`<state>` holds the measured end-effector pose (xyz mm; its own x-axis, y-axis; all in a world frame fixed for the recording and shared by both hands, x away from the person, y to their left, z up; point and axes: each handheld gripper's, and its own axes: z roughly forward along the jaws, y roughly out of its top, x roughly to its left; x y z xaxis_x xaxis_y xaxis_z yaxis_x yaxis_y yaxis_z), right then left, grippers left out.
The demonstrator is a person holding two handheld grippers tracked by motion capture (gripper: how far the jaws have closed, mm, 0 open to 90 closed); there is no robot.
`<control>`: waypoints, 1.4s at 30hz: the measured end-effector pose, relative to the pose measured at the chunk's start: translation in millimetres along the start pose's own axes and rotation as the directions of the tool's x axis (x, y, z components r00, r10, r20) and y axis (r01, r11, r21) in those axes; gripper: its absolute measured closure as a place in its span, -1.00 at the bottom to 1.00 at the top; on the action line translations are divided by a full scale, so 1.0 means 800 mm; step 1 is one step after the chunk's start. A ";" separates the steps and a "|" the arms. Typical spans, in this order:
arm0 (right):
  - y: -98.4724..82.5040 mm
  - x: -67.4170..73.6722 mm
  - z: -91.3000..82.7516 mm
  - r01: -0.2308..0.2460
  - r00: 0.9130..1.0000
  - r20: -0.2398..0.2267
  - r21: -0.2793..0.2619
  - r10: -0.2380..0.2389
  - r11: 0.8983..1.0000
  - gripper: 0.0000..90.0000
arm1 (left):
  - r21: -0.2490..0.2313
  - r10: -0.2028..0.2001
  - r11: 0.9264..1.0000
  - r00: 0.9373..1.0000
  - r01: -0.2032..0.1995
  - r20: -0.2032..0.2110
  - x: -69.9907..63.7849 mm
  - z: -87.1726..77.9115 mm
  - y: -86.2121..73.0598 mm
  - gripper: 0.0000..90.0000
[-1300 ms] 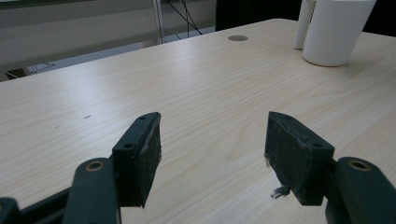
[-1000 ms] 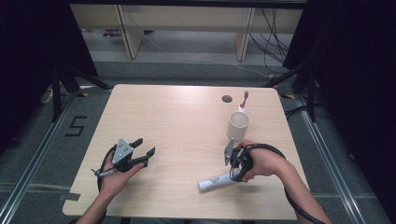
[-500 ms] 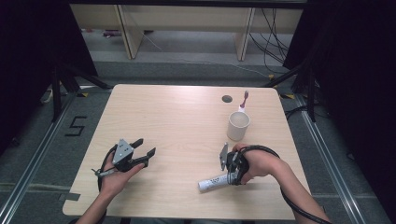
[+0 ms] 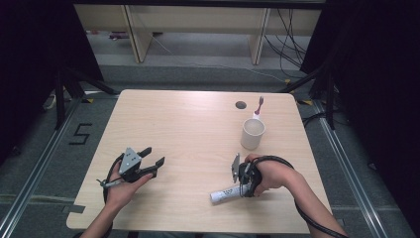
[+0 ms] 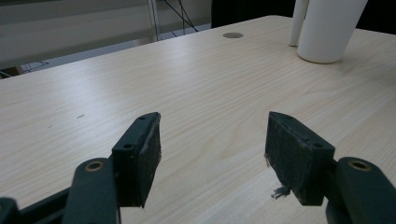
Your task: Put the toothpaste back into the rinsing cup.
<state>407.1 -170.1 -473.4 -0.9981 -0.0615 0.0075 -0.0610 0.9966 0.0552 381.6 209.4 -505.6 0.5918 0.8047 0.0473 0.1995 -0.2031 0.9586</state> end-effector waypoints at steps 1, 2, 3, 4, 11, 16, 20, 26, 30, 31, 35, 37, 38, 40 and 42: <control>0.000 0.001 0.000 -0.017 1.000 0.003 0.008 0.017 1.000 0.01 | -0.002 0.001 1.000 1.000 -0.001 0.001 0.000 0.000 0.000 -0.21; 0.000 0.000 0.002 -0.003 1.000 0.006 0.004 0.003 1.000 0.02 | 0.001 0.000 1.000 1.000 0.000 0.001 0.000 0.000 0.000 -0.21; 0.000 0.000 0.002 -0.002 1.000 0.006 0.004 0.002 1.000 0.02 | 0.002 0.001 1.000 1.000 -0.001 0.001 0.000 0.000 0.000 -0.21; 0.000 0.000 0.002 -0.011 1.000 0.005 0.008 0.011 1.000 0.03 | 0.002 0.001 1.000 1.000 -0.001 0.001 0.000 0.000 0.000 -0.21; 0.001 -0.001 0.002 -0.008 1.000 0.005 0.014 0.007 1.000 0.08 | 0.006 -0.001 1.000 1.000 0.001 0.002 -0.001 0.000 0.000 -0.21; 0.003 0.001 0.002 0.013 1.000 0.000 0.011 -0.013 1.000 0.15 | 0.007 0.004 1.000 1.000 -0.004 0.004 -0.001 0.000 0.000 -0.21; 0.006 0.002 0.002 0.011 1.000 -0.008 0.024 -0.011 1.000 0.16 | 0.007 0.004 1.000 1.000 -0.004 0.005 -0.001 0.000 0.000 -0.21; 0.005 0.002 0.001 0.041 0.999 0.003 0.024 -0.041 0.999 0.22 | 0.003 0.012 1.000 1.000 -0.012 0.009 -0.001 0.001 0.000 -0.21; 0.005 0.000 0.001 0.077 0.997 0.006 0.033 -0.077 0.997 0.27 | 0.004 0.003 1.000 1.000 -0.003 0.010 -0.003 0.001 0.000 -0.21; 0.006 0.000 0.001 0.083 0.997 0.008 0.031 -0.083 0.996 0.28 | 0.004 0.005 1.000 1.000 -0.005 0.011 -0.003 0.001 0.000 -0.21; 0.006 0.001 0.001 0.070 0.998 -0.004 0.031 -0.069 0.997 0.37 | 0.005 0.005 1.000 1.000 -0.006 0.011 -0.003 0.001 0.000 -0.21; 0.007 0.002 0.001 0.054 0.999 -0.003 0.034 -0.054 0.998 0.40 | 0.004 0.006 1.000 1.000 -0.006 0.012 -0.003 0.001 0.000 -0.21; 0.007 0.003 0.000 0.044 0.999 -0.003 0.037 -0.044 0.998 0.43 | 0.004 0.006 1.000 1.000 -0.006 0.012 -0.003 0.001 0.000 -0.21; 0.007 0.001 -0.001 0.052 0.999 -0.009 0.032 -0.052 0.998 0.51 | 0.005 0.007 1.000 1.000 -0.007 0.013 -0.003 0.001 0.000 -0.21; 0.008 0.005 -0.006 0.015 1.000 -0.002 0.037 -0.015 0.999 0.59 | 0.007 0.013 1.000 1.000 -0.013 0.017 -0.003 0.001 0.000 -0.21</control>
<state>402.7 -163.9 -468.5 -0.9971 -0.0761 0.0090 -0.0759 0.9969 0.0183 381.3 207.0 -506.0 0.6073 0.7926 0.0551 0.1970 -0.2175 0.9560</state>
